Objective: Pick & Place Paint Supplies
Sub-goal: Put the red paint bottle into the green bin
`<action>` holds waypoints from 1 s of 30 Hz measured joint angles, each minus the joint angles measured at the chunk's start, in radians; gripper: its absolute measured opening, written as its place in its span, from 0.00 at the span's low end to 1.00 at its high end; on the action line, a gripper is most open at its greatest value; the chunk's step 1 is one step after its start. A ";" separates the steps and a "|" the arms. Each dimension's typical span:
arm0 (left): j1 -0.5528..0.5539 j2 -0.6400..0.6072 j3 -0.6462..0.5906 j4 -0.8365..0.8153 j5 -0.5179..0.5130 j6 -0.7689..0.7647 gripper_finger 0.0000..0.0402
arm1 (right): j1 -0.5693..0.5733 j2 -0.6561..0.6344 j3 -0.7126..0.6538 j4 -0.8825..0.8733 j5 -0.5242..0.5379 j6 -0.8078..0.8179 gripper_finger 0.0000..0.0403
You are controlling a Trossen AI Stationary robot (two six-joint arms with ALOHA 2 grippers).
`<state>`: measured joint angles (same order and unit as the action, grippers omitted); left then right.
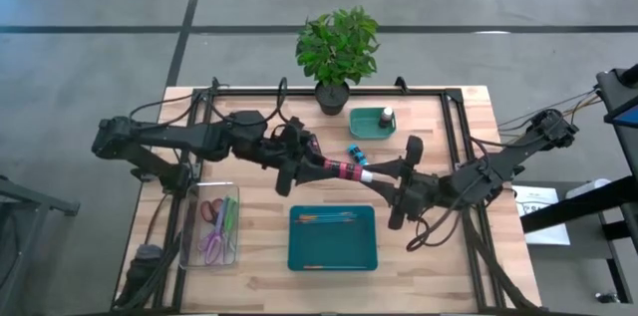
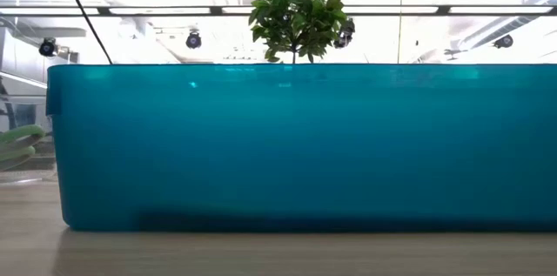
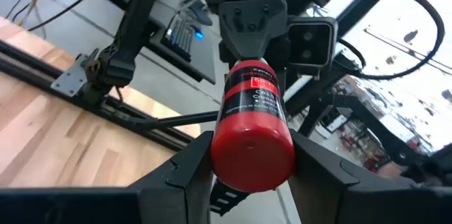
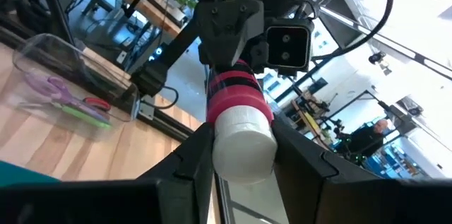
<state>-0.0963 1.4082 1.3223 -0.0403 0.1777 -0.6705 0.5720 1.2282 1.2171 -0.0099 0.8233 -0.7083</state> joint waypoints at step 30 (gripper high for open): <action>-0.017 -0.050 -0.005 -0.308 0.222 0.109 0.67 | 0.039 -0.103 0.012 -0.107 0.119 0.171 0.27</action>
<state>-0.1135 1.3578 1.3172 -0.3483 0.4000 -0.5619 0.6108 1.1249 1.2295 -0.1168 0.9428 -0.5375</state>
